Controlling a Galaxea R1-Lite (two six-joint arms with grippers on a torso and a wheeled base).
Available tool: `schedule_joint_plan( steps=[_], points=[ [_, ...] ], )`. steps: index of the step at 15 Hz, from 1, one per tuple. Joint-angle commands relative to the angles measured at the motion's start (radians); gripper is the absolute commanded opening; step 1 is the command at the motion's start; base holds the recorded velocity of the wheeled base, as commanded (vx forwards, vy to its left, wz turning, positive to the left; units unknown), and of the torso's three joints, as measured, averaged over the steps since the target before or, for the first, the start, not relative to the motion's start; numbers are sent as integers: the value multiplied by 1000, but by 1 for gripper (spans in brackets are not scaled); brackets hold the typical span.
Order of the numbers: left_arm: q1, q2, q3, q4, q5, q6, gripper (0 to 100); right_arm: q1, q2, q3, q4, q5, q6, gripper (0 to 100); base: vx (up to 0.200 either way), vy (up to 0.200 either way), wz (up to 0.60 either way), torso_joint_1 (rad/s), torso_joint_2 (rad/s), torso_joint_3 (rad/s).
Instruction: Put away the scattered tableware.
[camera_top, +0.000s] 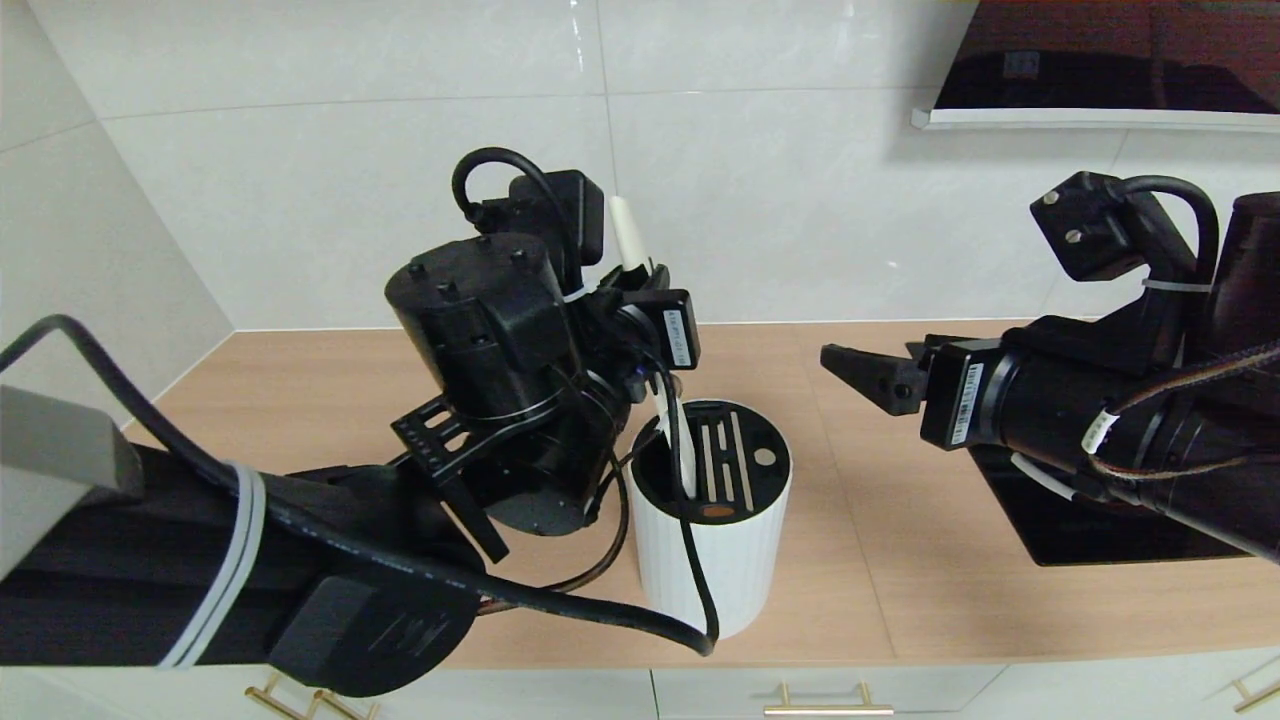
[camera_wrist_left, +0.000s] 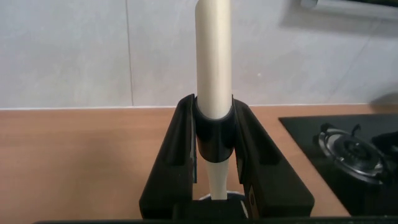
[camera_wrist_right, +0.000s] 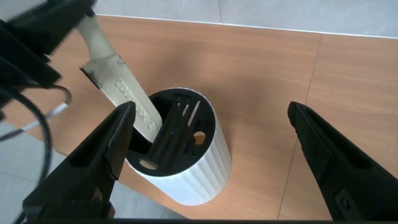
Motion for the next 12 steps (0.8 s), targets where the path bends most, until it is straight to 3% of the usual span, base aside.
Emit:
schedule_joint_plan(
  steps=[1,5,8,12],
  points=[
    [-5,20,-1,0,7,7,0,0,1,0,-1,0,0,100,0,0,0,0,0,0],
    [-5,63,1,-45,28,30,0,0,1,0,-1,1,0,100,0,0,0,0,0,0],
    [-13,117,2,-123,63,76,0,0,1,2,-1,1,0,100,0,0,0,0,0,0],
    [-31,143,7,-132,73,82,0,0,1,2,-1,1,0,100,0,0,0,0,0,0]
  ],
)
